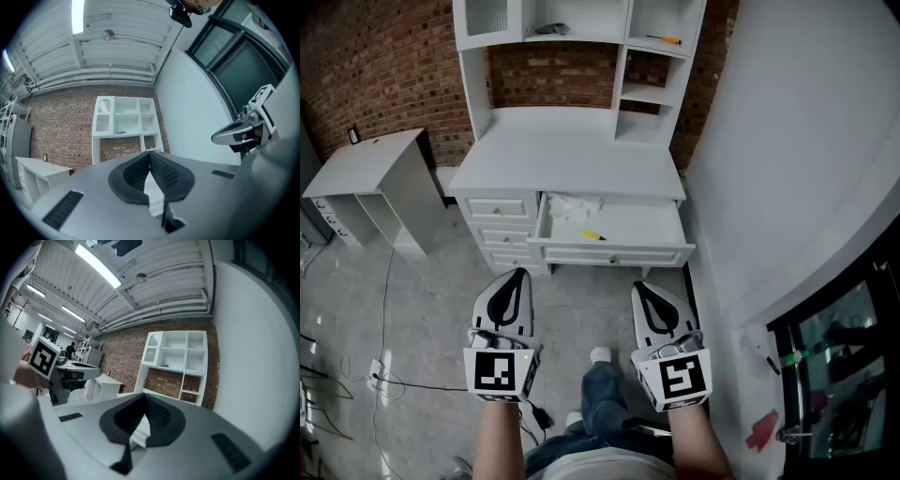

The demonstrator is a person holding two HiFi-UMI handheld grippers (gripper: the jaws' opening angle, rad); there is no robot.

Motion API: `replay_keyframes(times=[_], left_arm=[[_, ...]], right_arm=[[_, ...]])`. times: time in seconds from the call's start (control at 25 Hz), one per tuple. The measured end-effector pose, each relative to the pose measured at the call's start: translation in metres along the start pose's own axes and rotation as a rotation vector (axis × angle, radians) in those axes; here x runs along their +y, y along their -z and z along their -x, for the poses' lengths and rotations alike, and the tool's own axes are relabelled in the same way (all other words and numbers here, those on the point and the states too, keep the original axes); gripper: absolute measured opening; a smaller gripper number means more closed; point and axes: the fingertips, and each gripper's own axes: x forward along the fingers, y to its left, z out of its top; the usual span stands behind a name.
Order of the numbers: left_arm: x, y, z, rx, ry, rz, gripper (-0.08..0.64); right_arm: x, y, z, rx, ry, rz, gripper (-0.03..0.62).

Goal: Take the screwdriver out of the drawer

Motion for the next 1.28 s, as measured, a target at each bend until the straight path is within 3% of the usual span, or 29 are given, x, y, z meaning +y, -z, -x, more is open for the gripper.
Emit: replay_keyframes(times=[0.28,0.6,1.04,1.28], left_arm=[[-0.013,0.001,-0.014,-0.005,0.004,0.004,0.012],[-0.003,0.010,-0.059,0.000,0.010,0.016,0.012],[0.023,0.050,-0.190,0.075,0.024,0.052,0.012],[0.039,0.062,-0.268,0.104,-0.014,0.052,0.014]], right_arm=[[-0.023,-0.001,-0.001,-0.031,0.013,0.017,0.011],[-0.042,0.000,-0.046,-0.059,-0.013,0.020,0.011],[-0.116,0.026,-0.166,-0.012,-0.004,-0.031,0.011],[-0.171,0.044,-0.231,0.021,-0.024,-0.053,0.011]])
